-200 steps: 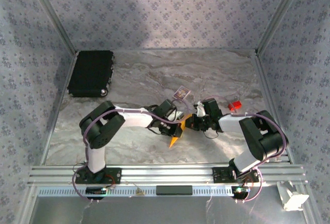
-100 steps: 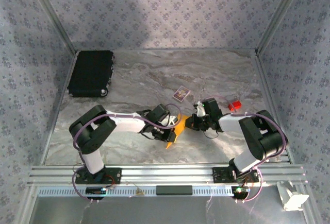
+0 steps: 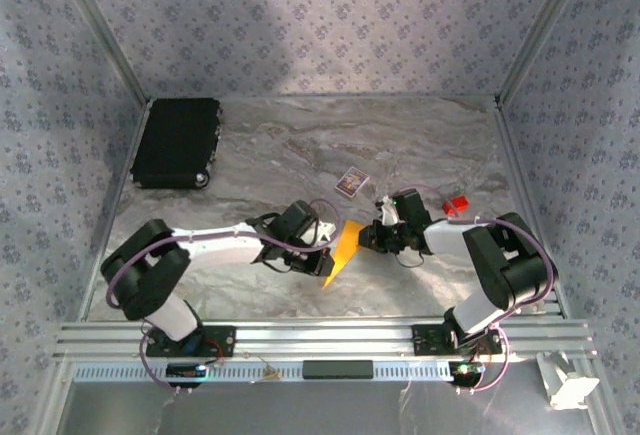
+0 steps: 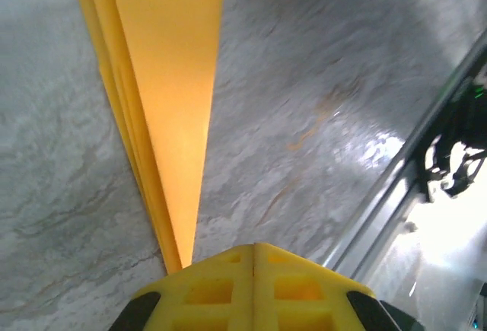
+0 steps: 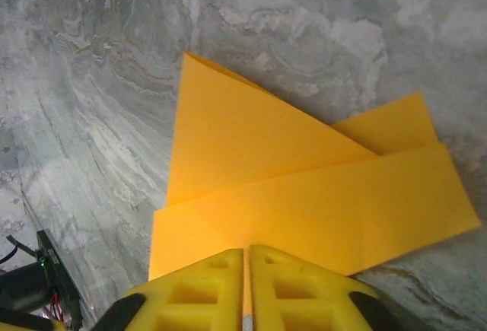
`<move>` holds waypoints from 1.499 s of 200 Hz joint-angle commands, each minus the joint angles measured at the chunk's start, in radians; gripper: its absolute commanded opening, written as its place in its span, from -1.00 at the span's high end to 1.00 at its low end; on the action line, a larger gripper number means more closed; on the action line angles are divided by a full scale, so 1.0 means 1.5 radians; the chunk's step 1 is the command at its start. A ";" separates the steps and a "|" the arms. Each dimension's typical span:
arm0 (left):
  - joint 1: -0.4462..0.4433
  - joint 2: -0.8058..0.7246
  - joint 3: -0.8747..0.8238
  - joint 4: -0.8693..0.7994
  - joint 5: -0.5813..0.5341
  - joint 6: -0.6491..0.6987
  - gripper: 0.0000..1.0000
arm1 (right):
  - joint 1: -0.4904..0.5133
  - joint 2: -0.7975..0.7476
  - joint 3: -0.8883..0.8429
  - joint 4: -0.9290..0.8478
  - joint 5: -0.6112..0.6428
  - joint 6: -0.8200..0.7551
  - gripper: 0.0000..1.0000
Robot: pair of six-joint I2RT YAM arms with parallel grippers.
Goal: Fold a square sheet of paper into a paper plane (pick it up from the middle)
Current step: Fold the wing for the fifth time at the center of the table, then move a paper plane to the center of the table.
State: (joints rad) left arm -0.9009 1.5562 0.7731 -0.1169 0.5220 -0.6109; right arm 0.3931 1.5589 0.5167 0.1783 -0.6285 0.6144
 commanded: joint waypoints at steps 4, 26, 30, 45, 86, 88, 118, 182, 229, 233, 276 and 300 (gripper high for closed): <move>0.046 -0.007 -0.008 0.029 -0.028 -0.015 0.89 | -0.004 -0.039 0.040 -0.036 0.017 -0.019 0.64; 0.073 0.012 0.009 0.046 -0.037 -0.030 0.89 | -0.005 -0.114 0.046 -0.108 0.084 -0.021 0.51; 0.075 0.019 0.014 0.043 -0.041 -0.031 0.89 | -0.006 -0.129 0.043 -0.123 0.102 -0.019 0.50; 0.083 0.036 0.028 0.039 -0.043 -0.028 0.86 | -0.015 -0.180 0.025 -0.164 0.144 -0.004 0.40; 0.095 0.086 0.044 0.055 0.001 -0.024 0.66 | -0.015 -0.254 -0.025 -0.173 0.109 0.050 0.29; 0.095 0.089 0.045 0.053 0.004 -0.024 0.66 | -0.014 -0.255 -0.027 -0.174 0.110 0.051 0.29; 0.095 0.122 0.060 0.059 0.034 -0.023 0.60 | 0.006 -0.262 -0.050 -0.173 0.109 0.072 0.32; 0.093 0.155 0.071 0.076 0.075 -0.032 0.58 | 0.019 -0.253 -0.066 -0.171 0.126 0.094 0.38; 0.093 0.165 0.049 0.094 0.107 -0.037 0.56 | 0.033 -0.221 -0.055 -0.156 0.086 0.086 0.37; 0.093 0.165 0.049 0.092 0.106 -0.035 0.56 | 0.034 -0.218 -0.055 -0.154 0.084 0.087 0.36; 0.093 0.169 0.052 0.090 0.109 -0.035 0.54 | 0.058 -0.181 -0.044 -0.136 0.068 0.087 0.36; 0.091 0.176 0.058 0.091 0.121 -0.035 0.53 | 0.074 -0.157 -0.032 -0.141 0.068 0.082 0.37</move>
State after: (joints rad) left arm -0.7631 1.7947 0.8543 0.0055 0.6636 -0.6643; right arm 0.4831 1.2942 0.4316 -0.0353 -0.5087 0.7376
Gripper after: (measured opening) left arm 0.233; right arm 0.317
